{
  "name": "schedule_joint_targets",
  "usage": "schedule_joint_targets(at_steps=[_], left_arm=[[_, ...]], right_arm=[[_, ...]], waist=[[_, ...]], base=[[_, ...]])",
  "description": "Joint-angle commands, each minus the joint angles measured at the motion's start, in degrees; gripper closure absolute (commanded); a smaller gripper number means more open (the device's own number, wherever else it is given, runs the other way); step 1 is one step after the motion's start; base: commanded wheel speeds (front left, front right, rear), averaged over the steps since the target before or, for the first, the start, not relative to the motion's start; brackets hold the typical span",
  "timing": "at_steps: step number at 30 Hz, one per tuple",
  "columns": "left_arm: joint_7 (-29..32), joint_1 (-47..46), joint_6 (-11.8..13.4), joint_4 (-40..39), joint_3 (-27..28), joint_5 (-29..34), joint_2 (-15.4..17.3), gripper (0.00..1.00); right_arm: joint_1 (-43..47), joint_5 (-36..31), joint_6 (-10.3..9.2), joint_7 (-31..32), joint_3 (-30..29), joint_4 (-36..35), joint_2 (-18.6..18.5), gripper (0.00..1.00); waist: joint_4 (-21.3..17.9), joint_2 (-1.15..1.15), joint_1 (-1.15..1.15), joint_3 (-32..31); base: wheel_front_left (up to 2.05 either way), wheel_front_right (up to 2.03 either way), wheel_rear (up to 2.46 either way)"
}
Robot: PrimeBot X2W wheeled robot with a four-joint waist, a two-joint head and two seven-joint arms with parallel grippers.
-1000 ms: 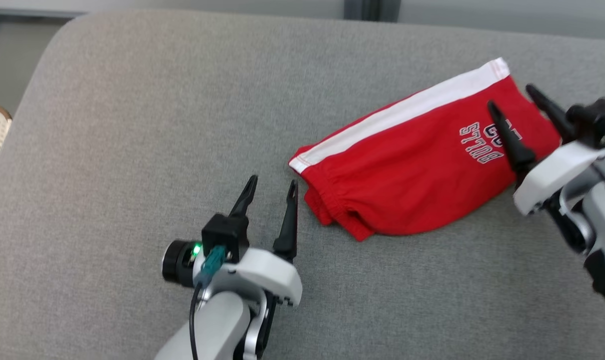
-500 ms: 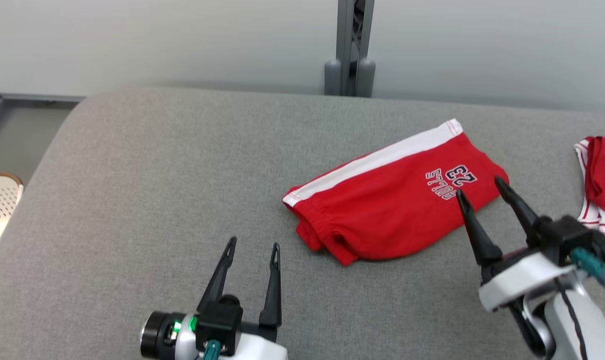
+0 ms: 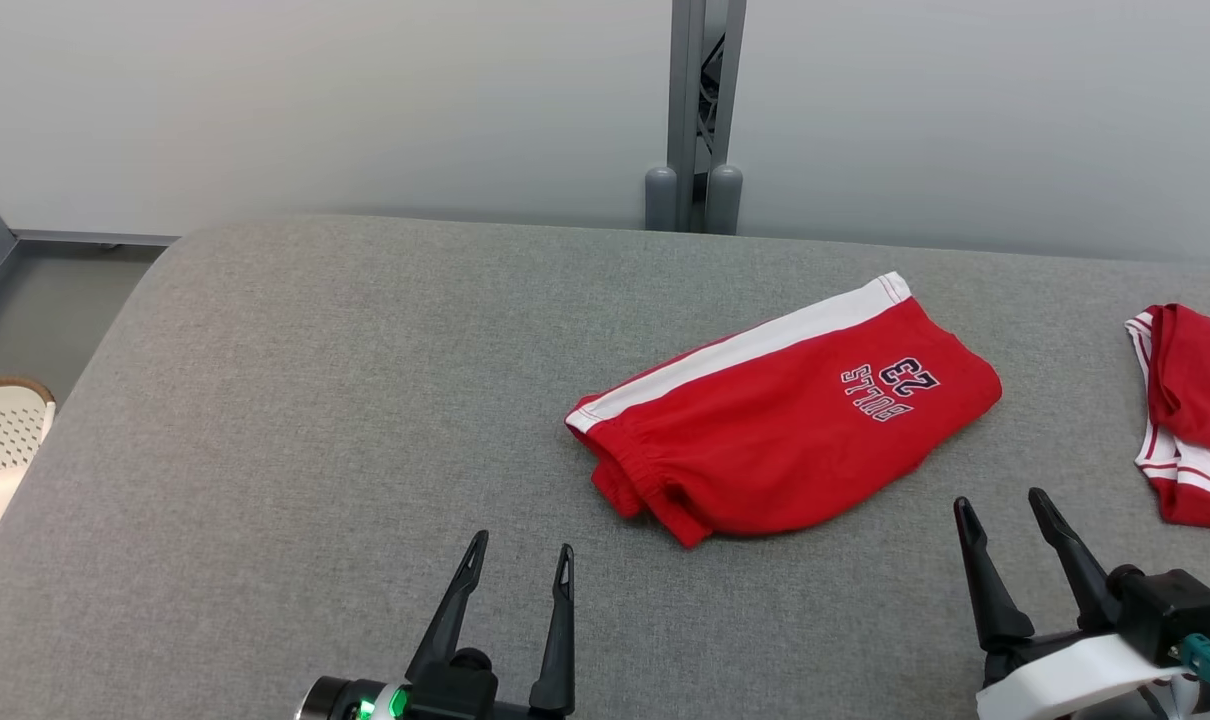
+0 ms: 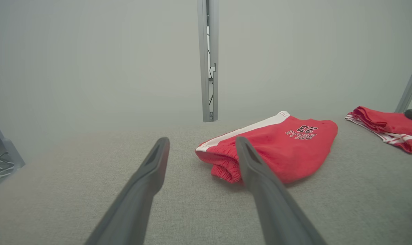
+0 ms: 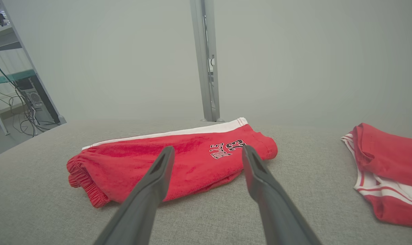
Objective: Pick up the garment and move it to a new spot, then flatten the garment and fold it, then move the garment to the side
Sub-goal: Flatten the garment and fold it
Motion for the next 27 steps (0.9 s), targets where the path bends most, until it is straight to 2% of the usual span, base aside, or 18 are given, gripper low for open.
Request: schedule_joint_targets(at_steps=[1,5,9,17,20,27], left_arm=[[-0.22,0.00,-0.19,-0.25,0.34,0.53,-0.03,0.00],[-0.22,-0.48,-0.54,0.17,0.19,2.43,-0.18,0.00],[-0.22,-1.58,-0.97,0.30,-0.66,3.52,-0.45,0.00],[-0.22,-4.10,-0.59,0.63,-3.22,4.27,-0.86,0.00],[-0.22,-4.82,-0.42,0.62,-3.98,4.17,-0.89,0.00],[-0.22,-7.61,1.84,-0.35,-7.63,1.85,-0.96,0.00]], right_arm=[[0.01,0.80,-0.02,-0.23,-0.26,0.33,-0.49,0.00],[-2.84,4.51,-0.02,-0.23,-0.13,3.56,-2.31,0.00],[-7.76,11.72,-0.01,-0.12,-0.55,10.50,-3.28,0.00],[-20.08,26.34,-0.01,6.71,3.33,23.14,-9.31,0.00],[-22.47,28.49,-0.01,8.66,4.07,26.29,-10.81,0.00],[-29.50,33.82,-0.01,11.20,5.98,34.04,-14.59,0.00]], waist=[[0.17,0.00,0.00,0.25],[0.78,0.00,0.00,1.17],[2.02,0.00,0.00,2.77],[5.39,0.00,0.00,7.65],[6.28,0.00,0.00,8.95],[9.00,0.00,0.00,13.12]], base=[[0.00,0.00,0.00],[0.00,0.00,0.00],[0.00,0.00,0.00],[0.00,0.00,0.00],[0.00,0.00,0.00],[0.00,0.00,0.00]])
